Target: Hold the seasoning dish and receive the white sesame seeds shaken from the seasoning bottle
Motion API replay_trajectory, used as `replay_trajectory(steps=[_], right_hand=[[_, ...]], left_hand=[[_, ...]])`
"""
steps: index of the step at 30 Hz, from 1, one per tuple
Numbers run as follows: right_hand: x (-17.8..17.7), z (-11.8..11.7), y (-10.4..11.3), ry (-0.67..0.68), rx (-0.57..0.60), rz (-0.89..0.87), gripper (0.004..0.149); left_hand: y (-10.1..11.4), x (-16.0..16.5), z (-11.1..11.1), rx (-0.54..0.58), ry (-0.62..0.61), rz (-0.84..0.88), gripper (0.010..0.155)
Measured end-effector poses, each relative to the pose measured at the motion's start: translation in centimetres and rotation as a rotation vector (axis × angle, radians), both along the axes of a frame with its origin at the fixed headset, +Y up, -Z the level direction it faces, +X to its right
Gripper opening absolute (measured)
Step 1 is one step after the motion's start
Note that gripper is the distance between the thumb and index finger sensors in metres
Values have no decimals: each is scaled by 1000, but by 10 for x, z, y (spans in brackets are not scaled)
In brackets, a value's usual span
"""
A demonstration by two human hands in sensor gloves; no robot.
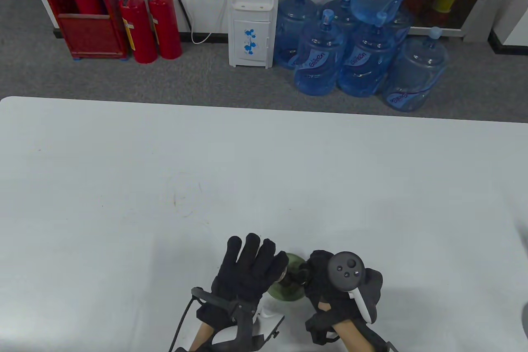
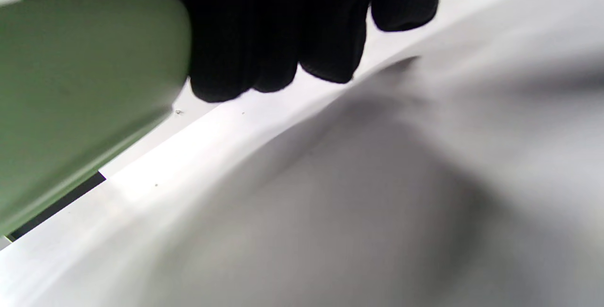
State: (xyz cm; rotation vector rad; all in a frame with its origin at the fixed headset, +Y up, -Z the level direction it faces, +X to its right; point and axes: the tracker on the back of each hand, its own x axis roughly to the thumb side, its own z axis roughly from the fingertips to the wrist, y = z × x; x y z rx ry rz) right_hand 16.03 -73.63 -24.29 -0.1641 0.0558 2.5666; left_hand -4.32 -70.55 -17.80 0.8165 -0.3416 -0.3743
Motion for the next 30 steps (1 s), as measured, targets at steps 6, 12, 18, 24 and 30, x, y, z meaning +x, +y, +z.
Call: replay_trajectory(steps=[6,12,18,24,30], right_hand=[[-2,0,0,9,2,11,41],[-3,1,0,14,4,14,41],[-1,1,0,8,9,8,41],[-3,2,1,19,11,14,41],[-3,3,0,22,6,-3,41]], left_hand=[[-2,0,0,-28,-11,19,64],[-5,5,1,-43,-6,-25,64],[-9,3,-3,-117,14,39,63],[-9,3,-4,-114,28,58,64],[-9,5,-4,-111,46,50,63]])
